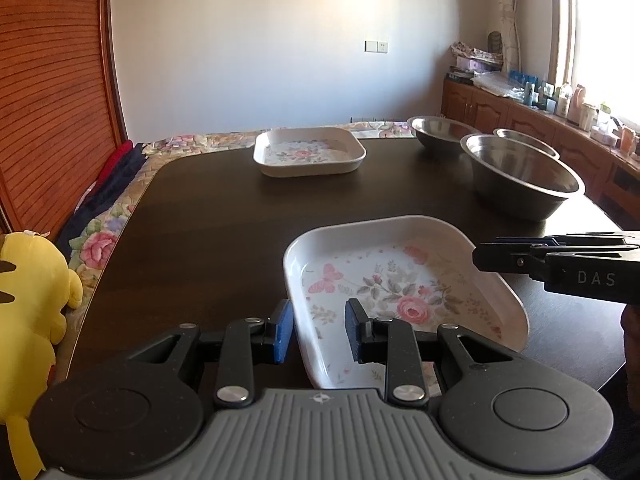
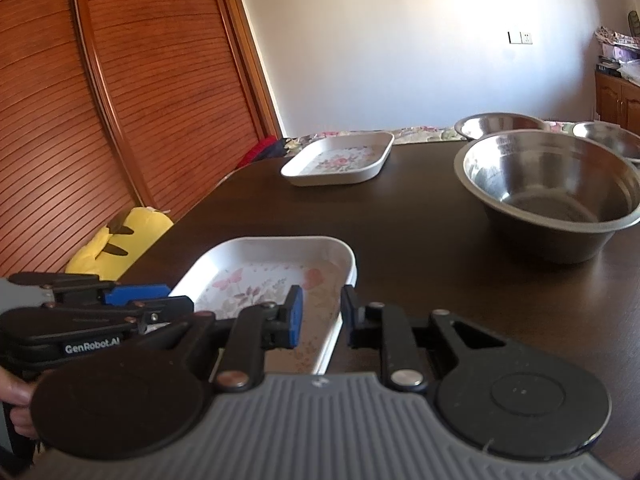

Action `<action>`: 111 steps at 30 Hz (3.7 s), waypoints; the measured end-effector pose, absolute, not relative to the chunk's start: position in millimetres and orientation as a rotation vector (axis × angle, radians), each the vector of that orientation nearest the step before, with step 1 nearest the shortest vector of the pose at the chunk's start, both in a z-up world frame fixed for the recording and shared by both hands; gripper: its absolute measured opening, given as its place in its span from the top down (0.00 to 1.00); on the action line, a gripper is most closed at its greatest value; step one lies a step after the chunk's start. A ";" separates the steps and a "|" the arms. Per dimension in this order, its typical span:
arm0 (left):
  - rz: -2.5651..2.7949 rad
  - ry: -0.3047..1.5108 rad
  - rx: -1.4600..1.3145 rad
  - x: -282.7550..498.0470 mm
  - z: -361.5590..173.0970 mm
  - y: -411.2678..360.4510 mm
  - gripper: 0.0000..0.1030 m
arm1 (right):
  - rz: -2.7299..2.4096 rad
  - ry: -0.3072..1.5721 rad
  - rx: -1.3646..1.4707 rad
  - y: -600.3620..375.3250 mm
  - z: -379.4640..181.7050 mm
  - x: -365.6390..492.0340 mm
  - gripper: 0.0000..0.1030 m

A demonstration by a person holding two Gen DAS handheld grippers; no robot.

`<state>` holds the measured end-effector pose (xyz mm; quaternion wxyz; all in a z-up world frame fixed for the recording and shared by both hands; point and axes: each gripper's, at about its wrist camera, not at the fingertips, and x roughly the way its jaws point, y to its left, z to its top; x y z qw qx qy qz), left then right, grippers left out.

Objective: Organize plates and bowls

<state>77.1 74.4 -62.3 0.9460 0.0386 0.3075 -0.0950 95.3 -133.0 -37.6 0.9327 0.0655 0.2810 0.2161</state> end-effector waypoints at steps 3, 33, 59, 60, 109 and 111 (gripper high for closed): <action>-0.196 0.614 0.077 75.3 -57.9 73.8 0.71 | 0.442 0.565 0.134 -134.0 -35.0 95.1 0.78; -0.196 0.523 0.068 125.6 -9.6 77.3 0.68 | 0.447 0.426 0.032 -132.3 41.4 148.5 0.78; -0.150 0.579 0.057 247.4 1.7 102.5 0.64 | 0.468 0.524 -0.011 -97.0 44.9 259.8 0.77; -0.151 0.582 0.060 250.9 0.5 102.8 0.64 | 0.465 0.535 -0.010 -96.0 42.0 263.6 0.77; -0.219 0.759 -0.021 354.6 -65.9 113.3 0.84 | 0.465 0.962 -0.096 -79.5 -25.1 362.1 0.82; -0.214 0.763 -0.014 353.6 -64.9 111.7 0.84 | 0.463 0.963 -0.089 -81.0 -24.8 362.4 0.87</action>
